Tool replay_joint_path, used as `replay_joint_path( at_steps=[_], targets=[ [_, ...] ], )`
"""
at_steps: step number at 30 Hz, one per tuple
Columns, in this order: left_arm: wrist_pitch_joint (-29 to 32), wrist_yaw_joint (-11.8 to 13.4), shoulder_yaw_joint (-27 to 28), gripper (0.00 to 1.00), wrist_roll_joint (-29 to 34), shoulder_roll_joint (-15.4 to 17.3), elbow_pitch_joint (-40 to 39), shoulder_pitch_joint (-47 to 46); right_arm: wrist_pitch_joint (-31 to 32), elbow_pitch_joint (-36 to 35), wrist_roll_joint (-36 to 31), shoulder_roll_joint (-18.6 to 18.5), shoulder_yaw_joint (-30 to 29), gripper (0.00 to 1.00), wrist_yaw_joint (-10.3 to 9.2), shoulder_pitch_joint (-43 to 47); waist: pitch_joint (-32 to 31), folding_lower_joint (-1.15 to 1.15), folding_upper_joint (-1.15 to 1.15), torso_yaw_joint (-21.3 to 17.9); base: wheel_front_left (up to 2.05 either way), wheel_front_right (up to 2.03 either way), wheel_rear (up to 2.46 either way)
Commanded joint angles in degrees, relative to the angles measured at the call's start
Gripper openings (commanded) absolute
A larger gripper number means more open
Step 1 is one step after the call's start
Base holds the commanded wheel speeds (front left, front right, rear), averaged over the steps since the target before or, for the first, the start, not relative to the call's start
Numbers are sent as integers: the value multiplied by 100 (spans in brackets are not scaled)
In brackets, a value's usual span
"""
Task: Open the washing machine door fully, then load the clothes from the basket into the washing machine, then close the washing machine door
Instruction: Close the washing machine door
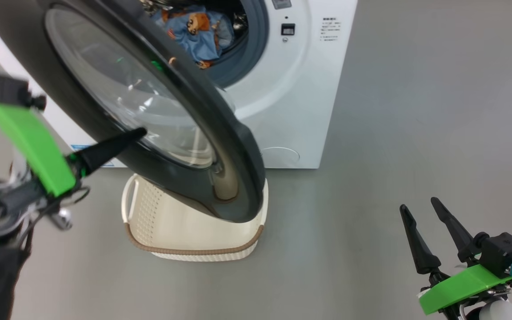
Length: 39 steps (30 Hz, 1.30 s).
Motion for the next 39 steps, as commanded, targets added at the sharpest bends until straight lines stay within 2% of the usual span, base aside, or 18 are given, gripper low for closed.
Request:
replay_joint_path(
  at_steps=[1, 4, 11, 21, 31, 39],
  targets=[
    [-227, -16, 294, 100, 82, 405, -150, 90, -28, -116, -57, -85, 141, 100, 9, 77, -69, 0, 0, 85, 0, 0, 0],
    [-529, -16, 339, 100, 133, 603, -151, 445, -28, -119, -53, -113, 149, 100, 9, 92, -97, 0, 0, 137, 0, 0, 0],
    [-1183, -16, 443, 100, 93, 844, -75, 1146, -28, -125, -42, -172, 119, 100, 9, 173, -145, 0, 0, 235, 0, 0, 0],
    [-2473, -16, 470, 100, 71, 984, -47, 2053, -28, -118, -26, -285, 23, 100, 9, 257, -112, 0, 0, 256, 0, 0, 0],
    [-4071, -16, 90, 100, 249, 1027, 66, 2839, -28, -94, -22, -351, -122, 100, 9, 364, -185, 0, 0, 5, 0, 0, 0],
    [-4953, -17, -357, 100, 205, 1108, 308, 3058, -28, -102, -37, -383, -220, 100, 9, 426, -190, 0, 0, -324, 0, 0, 0]
  ],
)
